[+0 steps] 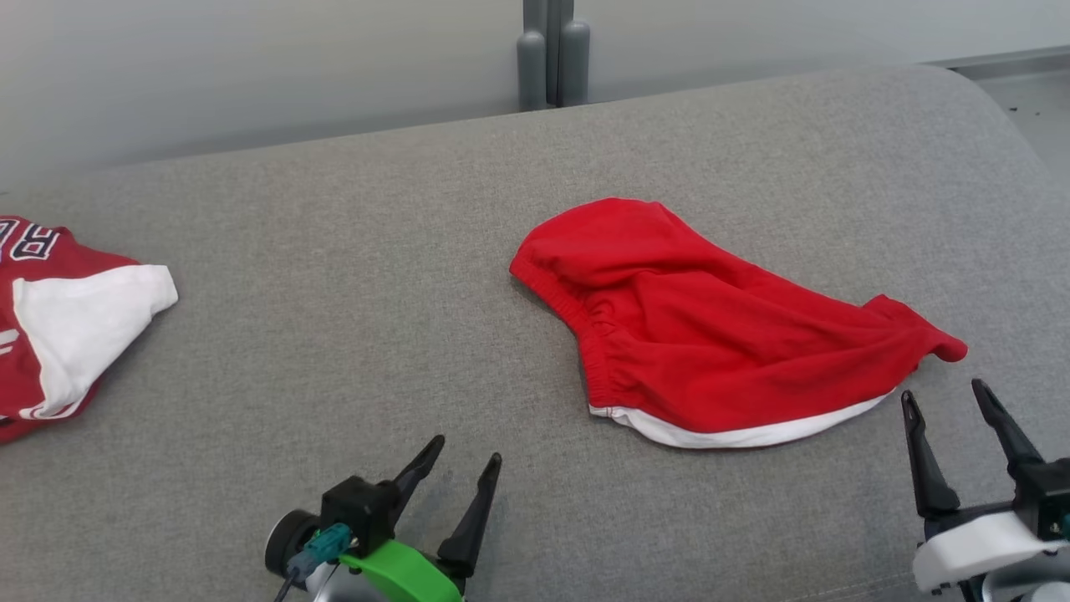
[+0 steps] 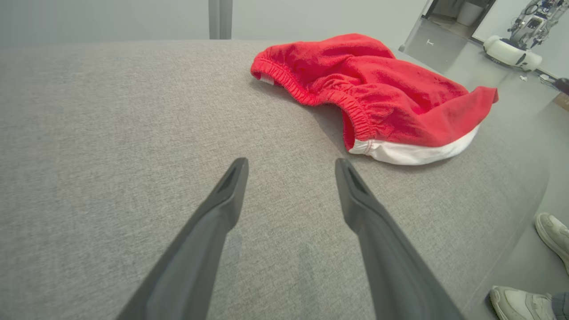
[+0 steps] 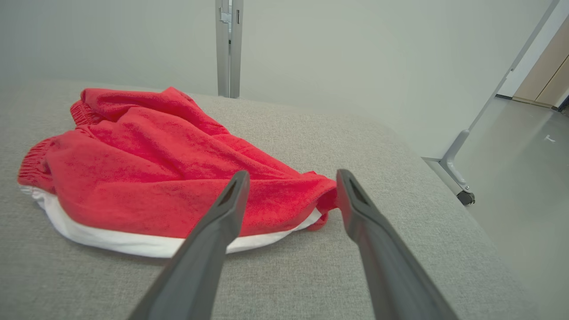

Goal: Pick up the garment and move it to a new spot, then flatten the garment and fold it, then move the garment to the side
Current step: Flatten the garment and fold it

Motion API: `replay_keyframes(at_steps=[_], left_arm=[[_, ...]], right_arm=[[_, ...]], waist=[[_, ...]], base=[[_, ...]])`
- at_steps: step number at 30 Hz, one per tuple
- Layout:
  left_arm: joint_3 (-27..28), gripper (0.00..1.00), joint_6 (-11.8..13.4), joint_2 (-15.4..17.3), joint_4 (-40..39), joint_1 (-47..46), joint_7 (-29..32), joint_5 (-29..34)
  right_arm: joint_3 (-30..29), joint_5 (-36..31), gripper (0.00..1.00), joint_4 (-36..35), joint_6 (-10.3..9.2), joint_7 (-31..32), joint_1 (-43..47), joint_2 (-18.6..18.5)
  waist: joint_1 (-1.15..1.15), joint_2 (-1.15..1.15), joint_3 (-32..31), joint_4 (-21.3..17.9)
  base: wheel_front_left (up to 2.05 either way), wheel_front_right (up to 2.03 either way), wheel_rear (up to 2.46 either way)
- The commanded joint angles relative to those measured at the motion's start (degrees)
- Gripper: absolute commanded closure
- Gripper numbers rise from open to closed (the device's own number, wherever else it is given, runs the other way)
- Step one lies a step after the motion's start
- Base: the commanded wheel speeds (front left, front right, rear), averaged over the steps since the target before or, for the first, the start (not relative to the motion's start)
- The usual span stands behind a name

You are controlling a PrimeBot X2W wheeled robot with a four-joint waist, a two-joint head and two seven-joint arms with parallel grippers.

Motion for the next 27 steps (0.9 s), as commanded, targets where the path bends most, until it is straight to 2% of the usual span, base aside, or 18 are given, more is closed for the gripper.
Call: replay_keyframes(at_steps=[1, 3, 7, 14, 20, 27], left_arm=[[-1.62, 0.00, -0.36, 0.48, 1.09, -2.28, 0.79, -0.15], [-6.32, 0.00, -0.41, 1.10, 2.64, -5.66, 2.55, -1.83], [-11.84, 0.00, -0.41, 2.68, 3.60, -9.44, 3.70, -5.29], [-15.41, 0.00, -0.42, 3.22, 6.45, -15.94, 3.75, -8.72], [-18.86, 0.00, -0.43, 2.73, 10.00, -20.09, 3.91, -10.50], [-21.54, 0.00, -0.43, 3.25, 10.58, -22.31, 3.05, -12.49]], right_arm=[[-0.07, -0.55, 0.00, 1.23, -0.08, -0.18, -2.10, -1.12], [-0.33, -0.20, 0.00, 3.84, -0.08, -0.19, -5.32, -3.05], [-1.38, 0.31, 0.00, 7.72, -0.08, -0.18, -8.88, -5.77], [-1.91, 0.21, 0.00, 11.81, -0.08, -0.18, -13.66, -7.56], [0.51, 0.51, 0.00, 16.87, -0.08, -0.18, -17.64, -8.68], [4.80, 0.86, 0.00, 23.26, -0.08, -0.18, -21.40, -10.60]], waist=[[0.00, 0.00, 2.57, -1.81], [0.00, 0.00, 4.57, -3.16], [0.00, 0.00, 6.70, -4.51], [0.00, 0.00, 11.39, -5.35], [0.00, 0.00, 14.57, -6.11], [0.00, 0.00, 16.93, -6.31]], base=[[0.00, 0.00, 0.00], [0.00, 0.00, 0.00], [0.00, 0.00, 0.00], [0.00, 0.00, 0.00], [0.00, 0.00, 0.00], [0.00, 0.00, 0.00]])
